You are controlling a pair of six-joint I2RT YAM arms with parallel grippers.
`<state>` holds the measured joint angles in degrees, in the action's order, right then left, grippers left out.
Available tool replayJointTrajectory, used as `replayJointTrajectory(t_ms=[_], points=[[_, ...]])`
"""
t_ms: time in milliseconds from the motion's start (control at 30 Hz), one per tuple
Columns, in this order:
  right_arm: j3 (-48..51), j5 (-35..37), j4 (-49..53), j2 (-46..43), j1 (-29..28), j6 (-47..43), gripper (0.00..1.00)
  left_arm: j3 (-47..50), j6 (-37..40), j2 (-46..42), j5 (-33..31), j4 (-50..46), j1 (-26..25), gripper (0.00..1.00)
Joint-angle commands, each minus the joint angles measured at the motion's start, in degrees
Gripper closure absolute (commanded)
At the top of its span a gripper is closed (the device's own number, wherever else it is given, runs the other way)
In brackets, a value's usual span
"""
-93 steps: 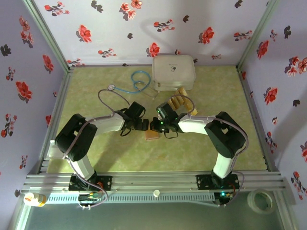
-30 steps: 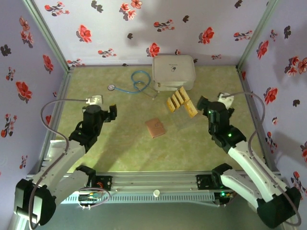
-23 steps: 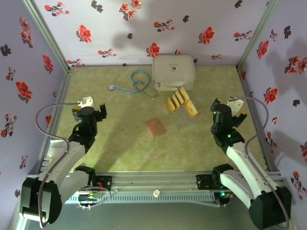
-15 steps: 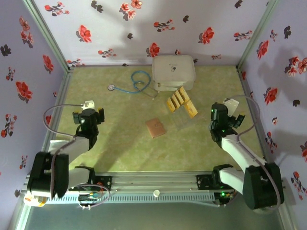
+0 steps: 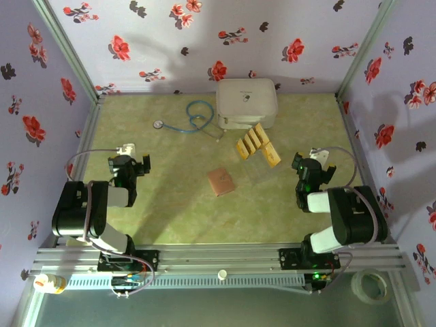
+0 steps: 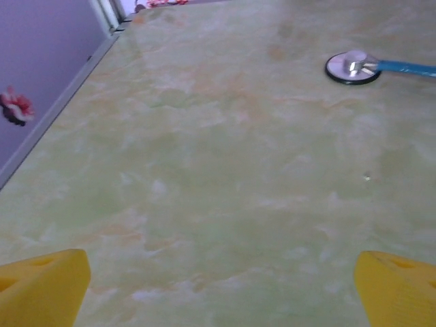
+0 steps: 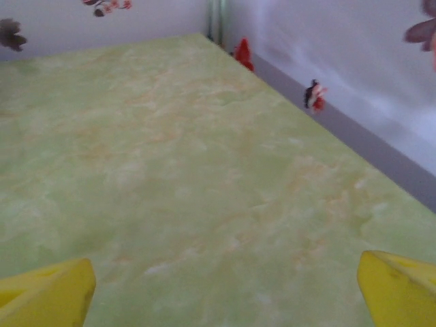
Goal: Put the credit cards into the card holder
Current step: Reset both arms
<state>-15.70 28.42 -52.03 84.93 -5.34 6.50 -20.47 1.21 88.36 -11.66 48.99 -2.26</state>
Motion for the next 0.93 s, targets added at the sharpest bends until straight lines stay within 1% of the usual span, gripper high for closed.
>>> replayJointTrajectory(t_ms=[0, 33, 67, 100, 133, 167, 200, 267, 333, 367, 433, 500, 767, 800, 900], points=[[-1.17, -8.83, -9.11, 4.94, 0.47, -3.67, 0.01, -2.72, -1.61, 0.02, 8.09, 0.42, 2.51, 0.0], [-1.26, -8.15, -13.94, 7.62, 0.51, -3.95, 0.01, -2.73, -1.92, 0.12, 8.99, 0.48, 3.02, 0.0], [-3.37, -7.2, -8.2, 5.87, 1.02, -2.2, 0.01, -2.73, -2.12, 0.11, 9.25, 0.31, 3.27, 0.0], [-7.13, -7.05, 3.69, 3.34, 2.82, 1.74, 0.01, -2.82, -2.22, 0.13, 9.6, 0.27, 3.51, 0.0], [-6.73, -8.85, 4.43, 3.52, 4.02, 2.07, 0.01, -2.91, -2.24, 0.13, 9.64, 0.21, 3.49, 0.0], [-4.92, -8.76, -2.63, 5.57, 3.79, 0.37, 0.01, -2.95, -2.2, 0.2, 9.62, 0.21, 3.5, 0.0], [-4.43, -8.44, -4.93, 5.66, 3.59, 0.18, 0.01, -2.87, -2.13, 0.14, 9.5, 0.23, 3.49, 0.0], [-5.56, -8.46, 1.94, 3.19, 3.58, 1.29, 0.01, -2.58, -2.0, 0.13, 9.33, 0.65, 3.33, 0.0], [-4.59, -8.24, -2.68, 4.77, 3.43, 0.26, 0.01, -2.49, -1.84, 0.14, 9.15, 0.91, 3.23, 0.0], [-4.62, -8.21, -2.61, 4.7, 3.41, 0.3, 0.01, -2.47, -1.89, 0.11, 9.18, 0.85, 3.23, 0.0], [-5.55, -8.51, 1.2, 3.59, 3.32, 0.78, 0.01, -2.47, -1.91, 0.14, 9.2, 0.93, 3.3, 0.0], [-5.15, -8.47, -1.5, 4.62, 3.32, 0.27, 0.01, -2.45, -1.91, 0.08, 9.17, 0.9, 3.25, 0.0], [-7.02, -8.91, 2.3, 4.76, 4.03, 1.1, 0.01, -2.47, -1.89, 0.08, 9.19, 0.91, 3.28, 0.0], [-6.27, -10.54, 1.36, 4.26, 3.9, 0.81, 0.01, -2.47, -1.85, 0.1, 9.14, 0.92, 3.31, 0.0], [-5.97, -12.32, 0.5, 4.3, 3.32, -0.67, 0.01, -2.47, -1.91, 0.12, 9.14, 0.92, 3.23, 0.0]])
